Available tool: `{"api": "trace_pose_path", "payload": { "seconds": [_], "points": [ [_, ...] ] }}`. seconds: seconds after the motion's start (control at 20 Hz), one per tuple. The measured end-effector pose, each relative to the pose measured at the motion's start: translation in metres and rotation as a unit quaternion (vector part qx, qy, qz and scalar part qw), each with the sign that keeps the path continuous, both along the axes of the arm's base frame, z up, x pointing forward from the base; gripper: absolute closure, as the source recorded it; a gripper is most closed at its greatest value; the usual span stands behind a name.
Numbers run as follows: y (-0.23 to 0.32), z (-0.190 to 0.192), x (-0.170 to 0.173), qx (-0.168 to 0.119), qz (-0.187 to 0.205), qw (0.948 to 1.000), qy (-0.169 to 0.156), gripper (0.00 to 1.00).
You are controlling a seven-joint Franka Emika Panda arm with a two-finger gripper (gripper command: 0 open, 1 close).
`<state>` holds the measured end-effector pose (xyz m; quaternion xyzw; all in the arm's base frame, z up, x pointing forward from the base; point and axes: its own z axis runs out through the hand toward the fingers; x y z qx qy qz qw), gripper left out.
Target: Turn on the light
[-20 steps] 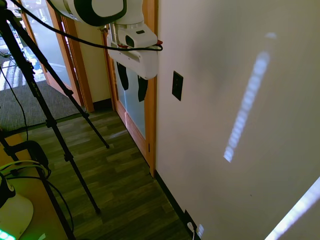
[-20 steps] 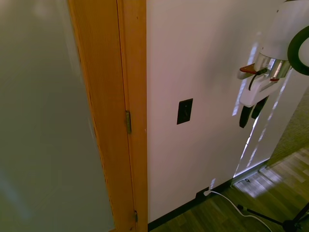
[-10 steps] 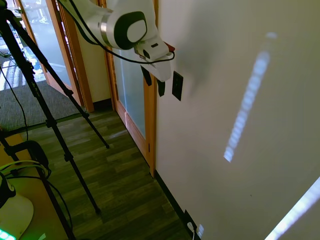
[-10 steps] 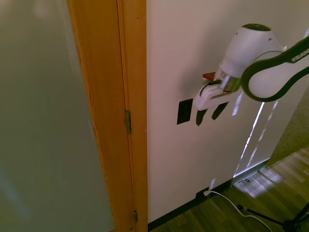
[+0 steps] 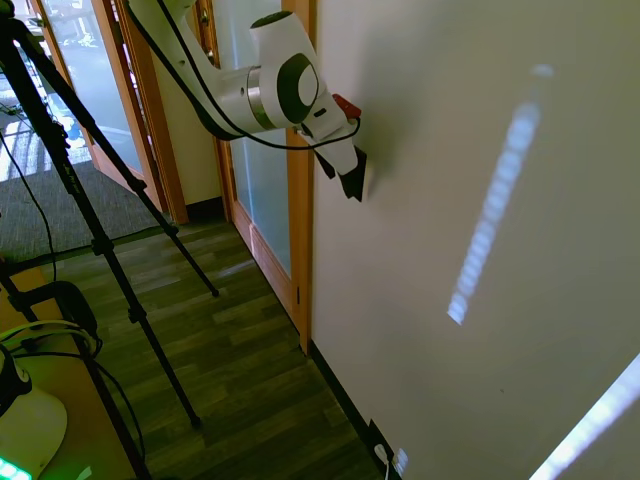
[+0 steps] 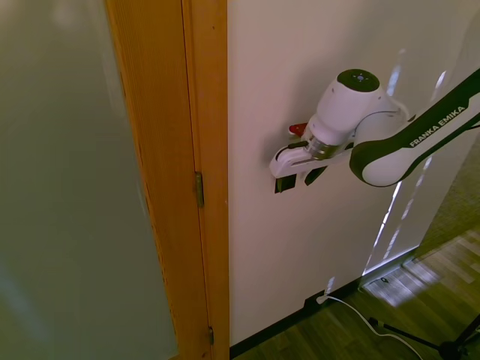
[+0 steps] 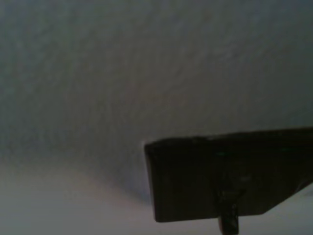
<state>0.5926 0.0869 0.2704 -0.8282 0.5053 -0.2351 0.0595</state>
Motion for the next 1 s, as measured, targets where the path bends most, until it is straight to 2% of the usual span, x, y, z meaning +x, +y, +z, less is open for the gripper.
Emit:
{"api": "trace_pose_path", "payload": {
  "seconds": [0.35,0.7,1.0],
  "points": [
    [-0.003,0.008,0.006,0.003,-0.012,0.9996,-0.024,1.00],
    [-0.001,-0.003,0.007,0.008,-0.017,0.9994,-0.028,1.00],
    [-0.003,-0.004,0.005,0.020,-0.026,0.9984,-0.046,1.00]
  ]
}}
